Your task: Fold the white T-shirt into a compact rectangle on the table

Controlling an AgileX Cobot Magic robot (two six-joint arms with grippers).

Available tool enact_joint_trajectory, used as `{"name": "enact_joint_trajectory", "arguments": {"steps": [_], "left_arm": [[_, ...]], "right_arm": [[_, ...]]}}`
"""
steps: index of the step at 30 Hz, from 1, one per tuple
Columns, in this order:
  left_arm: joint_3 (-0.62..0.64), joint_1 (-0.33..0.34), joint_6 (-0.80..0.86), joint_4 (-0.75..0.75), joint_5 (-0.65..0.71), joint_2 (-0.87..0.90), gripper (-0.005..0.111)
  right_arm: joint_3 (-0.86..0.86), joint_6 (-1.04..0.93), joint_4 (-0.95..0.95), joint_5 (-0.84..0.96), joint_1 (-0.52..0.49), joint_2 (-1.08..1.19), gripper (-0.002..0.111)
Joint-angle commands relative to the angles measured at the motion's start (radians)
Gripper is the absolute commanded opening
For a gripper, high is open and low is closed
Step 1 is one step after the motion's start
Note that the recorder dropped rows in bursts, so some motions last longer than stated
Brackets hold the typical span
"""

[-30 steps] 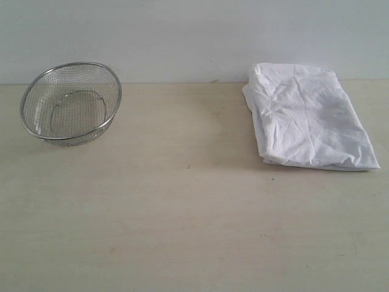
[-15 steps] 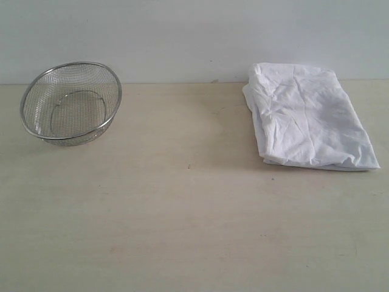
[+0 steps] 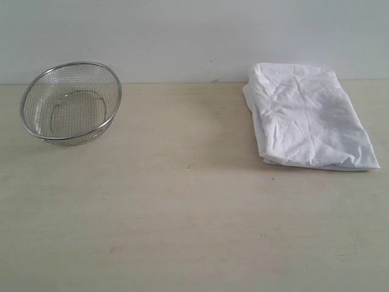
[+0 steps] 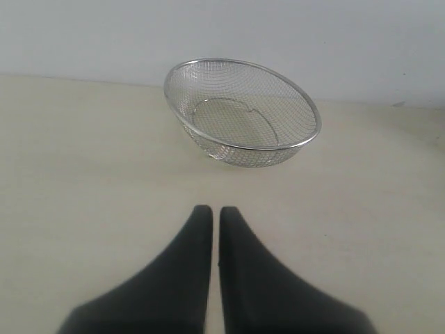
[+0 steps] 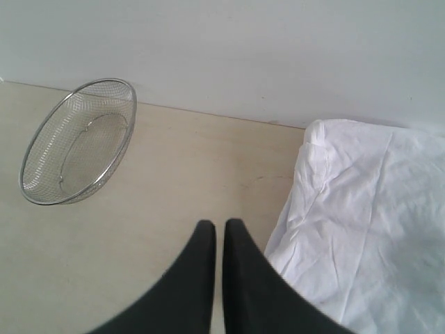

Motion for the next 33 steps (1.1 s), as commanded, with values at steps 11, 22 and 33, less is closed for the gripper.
{"name": "enact_joint_trajectory", "arguments": {"steps": [11, 22, 33], "left_arm": [[0.000, -0.003, -0.009, 0.008, -0.002, -0.001, 0.004], [0.000, -0.003, -0.009, 0.008, -0.002, -0.001, 0.004], [0.000, -0.003, -0.009, 0.008, -0.002, -0.001, 0.004]], "right_arm": [[0.001, -0.103, -0.028, -0.029, -0.001, -0.007, 0.000], [0.099, -0.061, -0.109, -0.275, 0.092, -0.083, 0.000], [0.657, -0.036, -0.102, -0.934, 0.407, -0.350, 0.000]]}}
